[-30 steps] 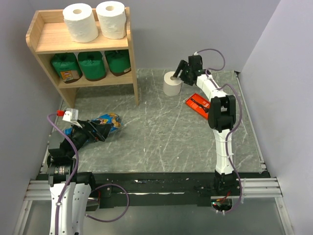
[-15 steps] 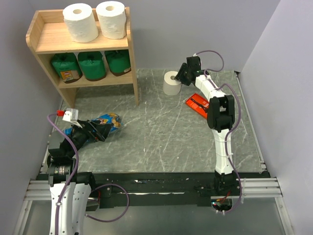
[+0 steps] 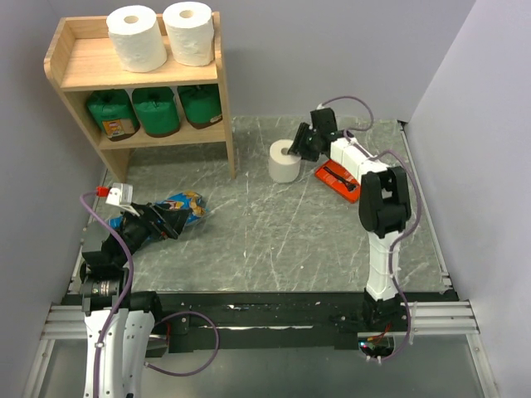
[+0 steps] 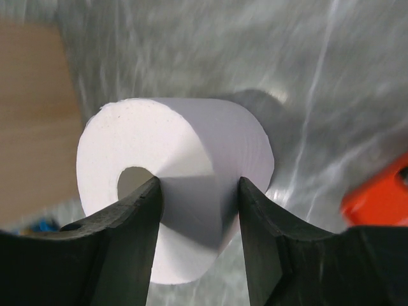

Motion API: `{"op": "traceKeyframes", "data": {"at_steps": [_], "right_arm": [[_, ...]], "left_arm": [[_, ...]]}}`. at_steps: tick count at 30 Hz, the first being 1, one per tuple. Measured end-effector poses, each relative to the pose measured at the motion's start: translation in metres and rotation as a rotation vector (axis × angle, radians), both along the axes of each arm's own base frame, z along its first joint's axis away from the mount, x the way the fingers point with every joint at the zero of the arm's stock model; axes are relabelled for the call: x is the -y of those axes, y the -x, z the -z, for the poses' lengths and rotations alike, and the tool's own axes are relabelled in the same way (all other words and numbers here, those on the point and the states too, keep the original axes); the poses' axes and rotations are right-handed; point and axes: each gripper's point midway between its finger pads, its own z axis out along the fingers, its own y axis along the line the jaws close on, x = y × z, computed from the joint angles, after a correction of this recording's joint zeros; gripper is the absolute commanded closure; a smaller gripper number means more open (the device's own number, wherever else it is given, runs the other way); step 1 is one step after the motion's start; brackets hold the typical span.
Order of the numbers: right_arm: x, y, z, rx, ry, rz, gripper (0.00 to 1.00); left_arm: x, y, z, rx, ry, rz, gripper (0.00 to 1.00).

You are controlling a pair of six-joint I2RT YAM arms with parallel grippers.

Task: Place and organize the paper towels onto the shelf

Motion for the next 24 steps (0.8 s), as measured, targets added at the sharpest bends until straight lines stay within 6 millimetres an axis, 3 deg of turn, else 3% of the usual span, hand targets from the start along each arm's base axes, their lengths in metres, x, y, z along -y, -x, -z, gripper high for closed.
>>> {"op": "traceKeyframes", "data": {"at_steps": [5,10,13,18,22,24], "right_arm": [[-0.042,0.081,-0.004,-0.026,0.032,-0.145,0.59],[-0.085,0.169,-0.002,-0.019,0.043,-0.317,0.56],[-0.095,0.214,0.007,-0.031,0.048,-0.387,0.53],[-0.096,0.239,0.01,-0.001,0.022,-0.41,0.46],[-0.096,0.243,0.008,0.005,0.016,-0.408,0.18],[-0.095,0.245,0.003,0.011,0.014,-0.406,0.12]], "left_arm": [[-0.012,-0.011,0.008,-0.044,0.0,-0.079,0.03],[-0.02,-0.029,0.036,-0.186,0.004,-0.124,0.02],[-0.023,-0.036,0.055,-0.273,0.001,-0.141,0.01],[-0.004,-0.036,0.079,-0.383,-0.034,-0.09,0.05],[0.024,-0.032,0.089,-0.451,-0.087,-0.029,0.05],[0.03,-0.033,0.093,-0.474,-0.113,-0.042,0.05]]}}
